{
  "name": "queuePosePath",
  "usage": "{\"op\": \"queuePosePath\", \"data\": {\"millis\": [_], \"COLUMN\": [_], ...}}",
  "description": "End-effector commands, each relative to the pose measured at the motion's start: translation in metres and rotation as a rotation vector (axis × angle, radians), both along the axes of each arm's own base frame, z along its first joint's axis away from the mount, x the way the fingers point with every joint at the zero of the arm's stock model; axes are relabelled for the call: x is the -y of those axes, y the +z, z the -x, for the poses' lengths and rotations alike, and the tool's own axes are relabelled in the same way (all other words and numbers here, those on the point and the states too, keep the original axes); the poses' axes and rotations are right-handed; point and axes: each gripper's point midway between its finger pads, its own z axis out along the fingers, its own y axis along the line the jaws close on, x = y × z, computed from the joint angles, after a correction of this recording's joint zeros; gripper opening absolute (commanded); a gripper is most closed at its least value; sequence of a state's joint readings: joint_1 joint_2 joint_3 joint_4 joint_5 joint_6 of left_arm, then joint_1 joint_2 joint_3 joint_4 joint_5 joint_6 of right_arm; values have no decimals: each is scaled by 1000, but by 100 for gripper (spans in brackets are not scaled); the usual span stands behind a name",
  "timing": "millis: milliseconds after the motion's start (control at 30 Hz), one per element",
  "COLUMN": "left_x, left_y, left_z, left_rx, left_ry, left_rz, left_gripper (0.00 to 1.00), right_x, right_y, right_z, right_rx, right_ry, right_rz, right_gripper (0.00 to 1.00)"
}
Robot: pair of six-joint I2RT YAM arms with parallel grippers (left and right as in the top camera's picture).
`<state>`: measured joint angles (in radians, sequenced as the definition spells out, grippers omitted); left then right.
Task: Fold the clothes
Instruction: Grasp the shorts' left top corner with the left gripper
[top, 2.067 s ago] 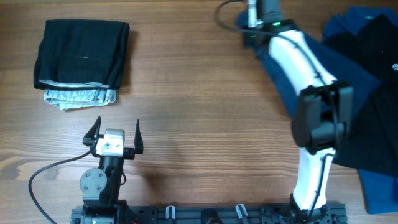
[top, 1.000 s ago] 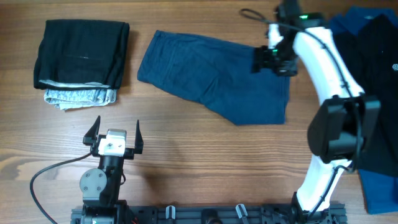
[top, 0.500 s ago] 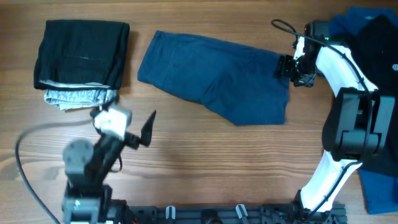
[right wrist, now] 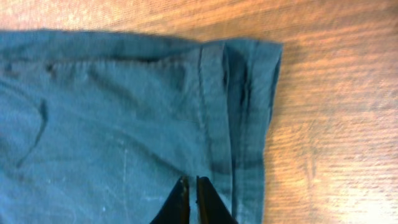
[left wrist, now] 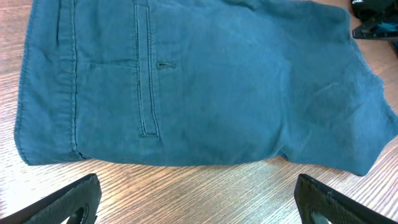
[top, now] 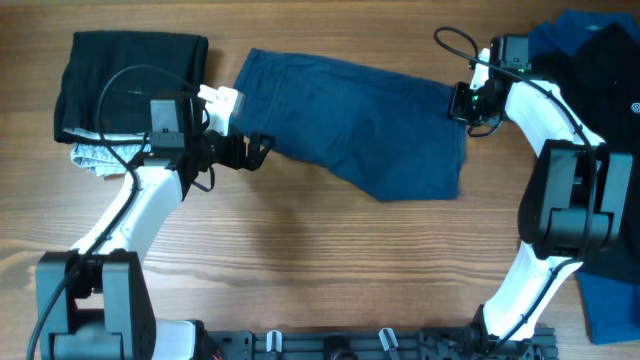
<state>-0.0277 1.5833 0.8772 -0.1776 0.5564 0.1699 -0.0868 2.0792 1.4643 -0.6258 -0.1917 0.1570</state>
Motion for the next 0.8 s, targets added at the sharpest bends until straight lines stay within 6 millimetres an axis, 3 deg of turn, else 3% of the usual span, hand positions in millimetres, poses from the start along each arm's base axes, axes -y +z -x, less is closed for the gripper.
{"op": "queuePosePath", "data": {"millis": [0,67,100,133,200,300,367,500,567,633,700,767], "left_x": [23,35,41,44,45,32,21,23,26,19,11,0], "left_y": [1,6,11,19,38,67,72,50,27,24,51,66], "left_z": [3,1,-1,-8,-21,-50,-66,-105,-136,-165,-198,-215], "left_rx": [-1,35,62,64,57,133,167,145,44,-41,-53,-14], "left_ry": [-63,-96,-109,-76,-20,75,138,150,151,188,221,269], "left_rz": [29,34,36,69,112,69,19,3,-28,-95,-173,-212], "left_gripper": [100,98,71,68,64,62,59,60,61,61,61,61], "right_x": [-8,-9,-9,-9,-8,-13,-16,-15,-15,-15,-14,-14], "right_y": [-3,-10,-11,-10,-4,8,11,15,16,17,31,50], "right_z": [8,11,11,8,-2,-14,-19,-27,-29,-31,-36,-44], "right_rx": [-21,-17,-15,-1,38,79,101,140,148,160,163,177], "right_ry": [18,39,41,41,40,51,40,40,44,64,64,66], "right_rz": [-33,-27,-26,-25,-23,-52,-77,-72,-70,-59,-59,-57], "right_gripper": [4,4,7,20,29,36,40,45,48,48,49,44]}}
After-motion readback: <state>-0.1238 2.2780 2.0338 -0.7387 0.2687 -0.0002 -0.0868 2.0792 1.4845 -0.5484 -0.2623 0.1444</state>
